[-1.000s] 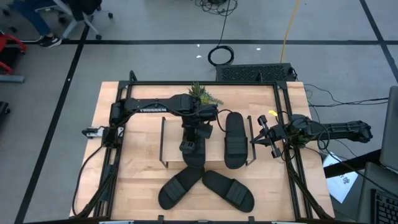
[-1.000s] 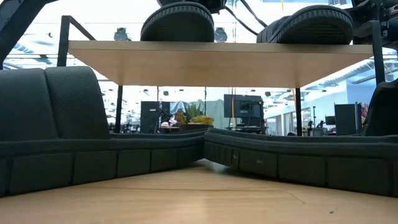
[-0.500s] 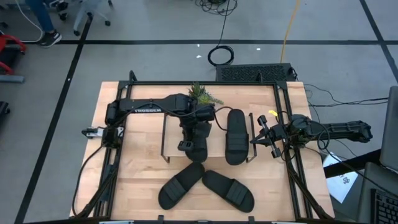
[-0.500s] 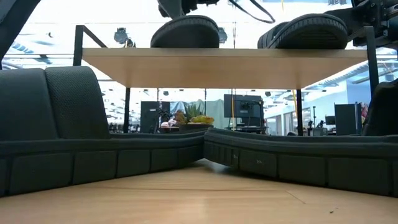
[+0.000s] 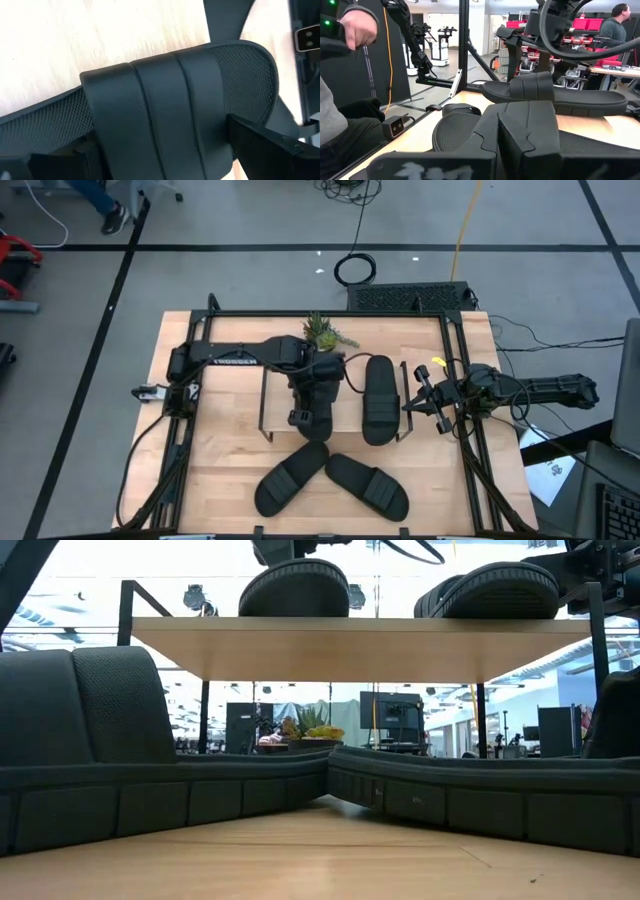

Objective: Pick and place slides into the shelf
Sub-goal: Put the black sandal on the shelf

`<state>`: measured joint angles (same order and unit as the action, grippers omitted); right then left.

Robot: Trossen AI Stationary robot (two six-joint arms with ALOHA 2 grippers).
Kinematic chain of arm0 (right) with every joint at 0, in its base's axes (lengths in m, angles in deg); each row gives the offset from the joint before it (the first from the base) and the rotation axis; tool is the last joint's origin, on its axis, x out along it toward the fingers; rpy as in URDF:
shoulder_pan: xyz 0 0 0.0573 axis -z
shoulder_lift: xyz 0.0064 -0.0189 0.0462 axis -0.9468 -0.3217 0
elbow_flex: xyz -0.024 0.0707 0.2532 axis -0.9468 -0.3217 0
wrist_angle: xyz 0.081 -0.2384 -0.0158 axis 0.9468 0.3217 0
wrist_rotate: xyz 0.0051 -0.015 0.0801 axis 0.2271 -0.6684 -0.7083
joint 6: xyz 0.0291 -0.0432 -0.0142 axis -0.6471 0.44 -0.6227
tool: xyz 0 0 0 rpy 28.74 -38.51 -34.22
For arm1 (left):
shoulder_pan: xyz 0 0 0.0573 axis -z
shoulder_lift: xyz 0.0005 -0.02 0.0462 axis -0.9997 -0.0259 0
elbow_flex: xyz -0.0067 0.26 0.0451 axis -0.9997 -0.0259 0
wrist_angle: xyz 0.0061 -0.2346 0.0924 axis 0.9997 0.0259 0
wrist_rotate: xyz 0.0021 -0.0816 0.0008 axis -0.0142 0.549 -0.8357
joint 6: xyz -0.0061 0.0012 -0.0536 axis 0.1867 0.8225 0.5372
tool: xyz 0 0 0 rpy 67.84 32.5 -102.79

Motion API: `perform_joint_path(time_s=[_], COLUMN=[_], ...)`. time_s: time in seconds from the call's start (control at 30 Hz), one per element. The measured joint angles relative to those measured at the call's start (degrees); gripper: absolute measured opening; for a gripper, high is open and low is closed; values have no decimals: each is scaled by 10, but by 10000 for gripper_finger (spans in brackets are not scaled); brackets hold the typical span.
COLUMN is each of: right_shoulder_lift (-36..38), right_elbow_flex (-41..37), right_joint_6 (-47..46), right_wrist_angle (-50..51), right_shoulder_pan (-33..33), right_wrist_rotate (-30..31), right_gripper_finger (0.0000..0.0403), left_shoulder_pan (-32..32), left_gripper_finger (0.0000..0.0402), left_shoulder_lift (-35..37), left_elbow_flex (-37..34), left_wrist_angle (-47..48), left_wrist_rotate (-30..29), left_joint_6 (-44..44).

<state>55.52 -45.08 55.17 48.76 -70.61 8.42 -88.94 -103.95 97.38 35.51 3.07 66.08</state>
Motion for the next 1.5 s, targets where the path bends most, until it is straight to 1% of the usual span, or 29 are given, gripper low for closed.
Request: perform_joint_path(time_s=[0.2, 0.5, 0.63, 0.73, 0.97, 1.23, 1.33, 1.5], right_shoulder_lift=[0, 0, 0, 0, -1, 0, 0, 0], right_elbow_flex=[0, 0, 0, 0, 0, 0, 0, 0], right_joint_6=[0, -6, -6, -6, -6, -6, -6, -6], right_wrist_angle=[0, 0, 0, 0, 1, 1, 0, 0], right_shoulder_pan=[0, 0, 0, 0, 0, 0, 0, 0], right_wrist_rotate=[0, 0, 0, 0, 0, 0, 0, 0], right_gripper_finger=[0, 0, 0, 0, 0, 0, 0, 0], left_shoulder_pan=[10, 31, 44, 48, 50, 50, 50, 50], left_gripper_finger=[335, 336, 336, 336, 336, 336, 336, 335], left_shoulder_lift=[1, 1, 8, 21, 55, 62, 61, 60], left_elbow_flex=[0, 0, 0, 0, 1, 0, -14, -53], left_wrist_angle=[3, 4, 4, 9, -1, -23, -32, -63], left_wrist_rotate=[-24, -84, -115, -124, -133, -131, -122, -124], left_joint_6=[26, 63, 67, 74, 89, 86, 87, 86])
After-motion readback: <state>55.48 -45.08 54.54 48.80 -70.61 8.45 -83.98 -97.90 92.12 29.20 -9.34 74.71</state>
